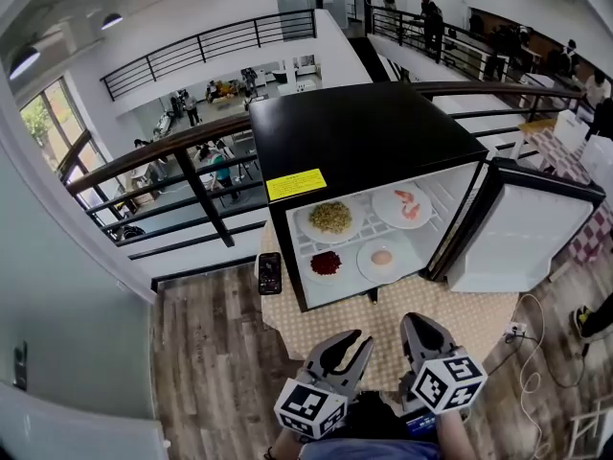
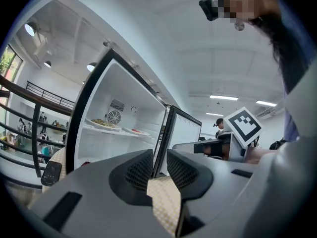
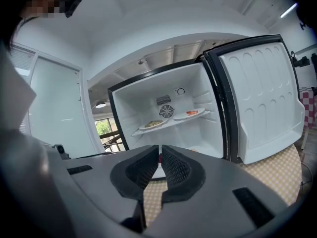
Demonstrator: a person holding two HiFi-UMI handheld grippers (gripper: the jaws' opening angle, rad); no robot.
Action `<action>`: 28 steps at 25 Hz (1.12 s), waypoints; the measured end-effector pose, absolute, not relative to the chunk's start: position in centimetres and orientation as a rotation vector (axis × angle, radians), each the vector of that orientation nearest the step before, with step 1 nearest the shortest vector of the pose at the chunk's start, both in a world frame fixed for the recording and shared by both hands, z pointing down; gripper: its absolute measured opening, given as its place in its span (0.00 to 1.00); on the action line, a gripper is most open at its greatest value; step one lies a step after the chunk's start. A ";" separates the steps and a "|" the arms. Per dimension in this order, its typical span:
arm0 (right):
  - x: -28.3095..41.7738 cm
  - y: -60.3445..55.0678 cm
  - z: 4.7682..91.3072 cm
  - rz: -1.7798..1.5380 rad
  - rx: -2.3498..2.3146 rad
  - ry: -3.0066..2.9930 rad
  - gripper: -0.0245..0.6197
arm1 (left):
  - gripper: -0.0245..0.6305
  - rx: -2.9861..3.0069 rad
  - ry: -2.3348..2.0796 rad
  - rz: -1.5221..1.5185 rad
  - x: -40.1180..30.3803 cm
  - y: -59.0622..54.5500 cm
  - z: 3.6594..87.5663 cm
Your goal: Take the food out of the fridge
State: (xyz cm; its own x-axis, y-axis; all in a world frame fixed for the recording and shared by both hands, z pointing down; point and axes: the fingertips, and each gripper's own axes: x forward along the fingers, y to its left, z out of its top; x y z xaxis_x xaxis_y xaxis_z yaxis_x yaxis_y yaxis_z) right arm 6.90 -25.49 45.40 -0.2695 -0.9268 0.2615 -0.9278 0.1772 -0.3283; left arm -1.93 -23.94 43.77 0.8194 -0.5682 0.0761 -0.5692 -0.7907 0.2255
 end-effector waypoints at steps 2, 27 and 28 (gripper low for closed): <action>7.7 -26.7 45.5 0.690 1.906 -2.410 0.06 | 0.17 2.770 -0.872 0.017 -1.0 -25.2 43.8; 15.4 -39.2 44.0 1.037 1.966 -2.481 0.08 | 0.17 2.775 -0.862 0.077 6.4 -32.5 43.7; 15.5 -39.7 44.0 1.069 1.958 -2.493 0.14 | 0.17 2.775 -0.864 0.082 6.5 -32.7 43.8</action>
